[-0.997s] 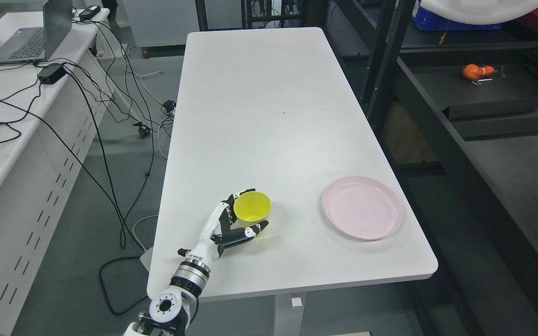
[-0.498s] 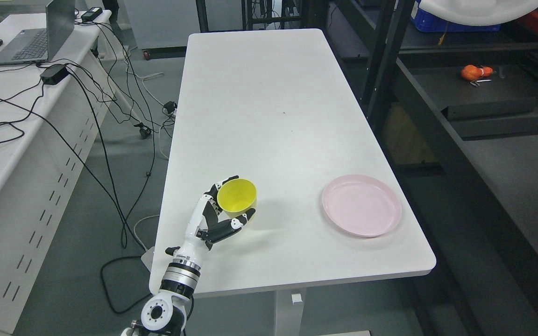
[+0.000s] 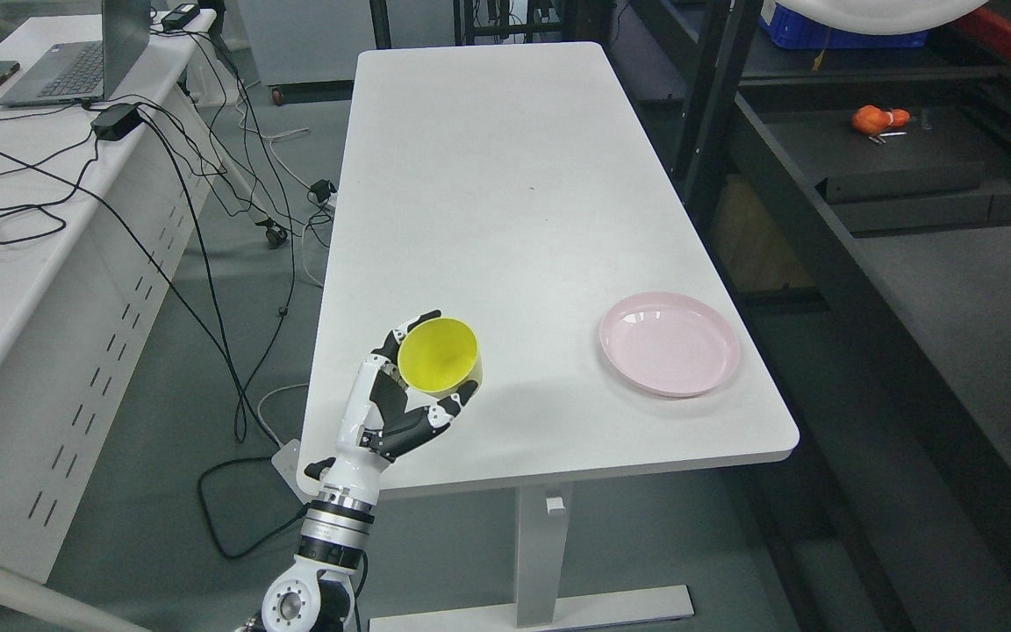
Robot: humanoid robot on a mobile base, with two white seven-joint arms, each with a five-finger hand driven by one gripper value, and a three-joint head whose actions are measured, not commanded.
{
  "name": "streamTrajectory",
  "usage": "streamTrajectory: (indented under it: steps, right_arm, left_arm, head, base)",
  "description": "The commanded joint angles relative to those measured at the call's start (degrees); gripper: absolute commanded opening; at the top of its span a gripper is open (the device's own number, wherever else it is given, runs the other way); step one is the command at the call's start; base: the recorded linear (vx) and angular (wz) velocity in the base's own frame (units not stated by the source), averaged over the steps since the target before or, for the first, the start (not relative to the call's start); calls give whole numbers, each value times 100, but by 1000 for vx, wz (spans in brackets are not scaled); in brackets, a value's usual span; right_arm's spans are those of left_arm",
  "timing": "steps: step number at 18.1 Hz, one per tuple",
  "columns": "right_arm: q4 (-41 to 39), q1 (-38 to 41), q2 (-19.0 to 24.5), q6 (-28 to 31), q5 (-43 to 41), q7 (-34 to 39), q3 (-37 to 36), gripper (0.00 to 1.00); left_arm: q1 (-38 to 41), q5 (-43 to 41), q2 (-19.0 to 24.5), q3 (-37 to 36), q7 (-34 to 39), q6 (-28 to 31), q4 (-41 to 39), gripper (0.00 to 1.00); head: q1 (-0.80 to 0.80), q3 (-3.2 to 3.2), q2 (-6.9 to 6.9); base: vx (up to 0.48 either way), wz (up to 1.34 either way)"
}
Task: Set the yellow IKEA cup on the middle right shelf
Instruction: 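Carry the yellow cup in the left hand toward the dark shelving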
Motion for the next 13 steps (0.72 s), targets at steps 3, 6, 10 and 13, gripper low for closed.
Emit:
streamTrajectory:
  steps: [3, 6, 10, 13]
  right_arm:
    - [0, 63, -100, -3, -141, -1232, 97, 99]
    - [0, 63, -100, -3, -141, -1232, 97, 99]
    - [0, 63, -100, -3, -141, -1232, 97, 99]
    - [0, 63, -100, -3, -141, -1232, 97, 99]
  left_arm:
    - [114, 40, 100, -112, -16, -147, -307, 0]
    - [132, 40, 100, -112, -16, -147, -307, 0]
    - [132, 40, 100, -94, -16, -147, -315, 0]
    - [123, 40, 100, -103, -16, -147, -350, 0]
  head:
    - [0, 0, 0]
    - [0, 0, 0]
    - [0, 0, 0]
    - [0, 0, 0]
  base:
    - [-180, -176]
    - [-194, -353]
    - [-234, -486]
    - [-256, -540]
